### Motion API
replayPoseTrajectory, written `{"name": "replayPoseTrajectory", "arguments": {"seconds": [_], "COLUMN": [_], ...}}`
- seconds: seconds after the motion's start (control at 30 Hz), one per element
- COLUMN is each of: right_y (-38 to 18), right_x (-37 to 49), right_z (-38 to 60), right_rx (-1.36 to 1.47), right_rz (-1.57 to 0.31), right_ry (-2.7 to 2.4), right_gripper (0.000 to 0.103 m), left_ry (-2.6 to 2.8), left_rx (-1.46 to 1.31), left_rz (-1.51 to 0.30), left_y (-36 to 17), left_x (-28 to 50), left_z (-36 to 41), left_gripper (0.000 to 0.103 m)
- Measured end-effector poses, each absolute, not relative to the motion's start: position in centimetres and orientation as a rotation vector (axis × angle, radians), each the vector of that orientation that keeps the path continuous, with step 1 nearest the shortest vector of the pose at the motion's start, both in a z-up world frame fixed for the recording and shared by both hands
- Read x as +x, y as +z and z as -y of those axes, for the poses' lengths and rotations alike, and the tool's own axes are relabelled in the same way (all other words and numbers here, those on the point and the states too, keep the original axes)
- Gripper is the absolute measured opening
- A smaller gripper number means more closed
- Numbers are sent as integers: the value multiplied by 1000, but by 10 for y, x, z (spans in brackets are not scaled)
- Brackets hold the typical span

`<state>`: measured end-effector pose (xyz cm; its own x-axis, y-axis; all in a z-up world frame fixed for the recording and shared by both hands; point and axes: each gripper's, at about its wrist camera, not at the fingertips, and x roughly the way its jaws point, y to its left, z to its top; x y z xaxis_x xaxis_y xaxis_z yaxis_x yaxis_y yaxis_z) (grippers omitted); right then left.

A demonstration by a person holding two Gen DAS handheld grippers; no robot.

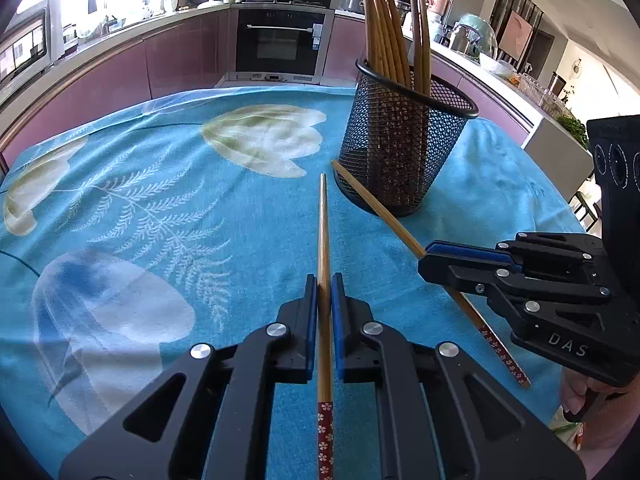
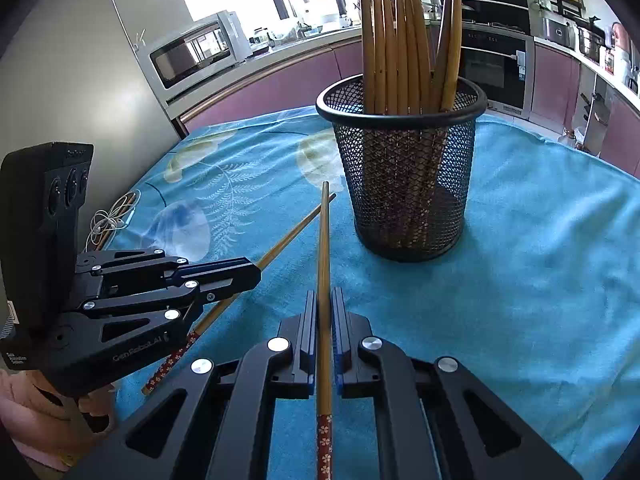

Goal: Organize utensils
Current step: 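Lift the chopstick upright with the right gripper toward the mesh cup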

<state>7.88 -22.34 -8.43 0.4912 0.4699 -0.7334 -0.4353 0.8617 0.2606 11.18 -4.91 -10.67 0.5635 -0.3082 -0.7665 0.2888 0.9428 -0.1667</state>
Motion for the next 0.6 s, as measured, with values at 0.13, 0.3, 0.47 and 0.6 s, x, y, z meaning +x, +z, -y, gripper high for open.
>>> {"name": "replayPoseTrajectory", "arguments": {"seconds": [0.13,0.3,0.47,0.6], "right_y": [-77,-69,-62,-57], "right_x": [75,71,67,64], "right_z": [225,226,229,231], "right_rx": [51,62,78,84], "right_rz": [-883,-859,-831,-813], "right_ry": [562,569,575,576], "right_gripper": [6,6,6,6], "left_ry": [-361,-371,-388,-401], "left_rx": [-29,-37,-44,-54], "left_rz": [-886,-865,-837,-821], "left_y": [-98,-88,-79,-72], "left_x": [107,103,98,94], "left_z": [48,46,45,45], "left_gripper": [8,8,8,8]}}
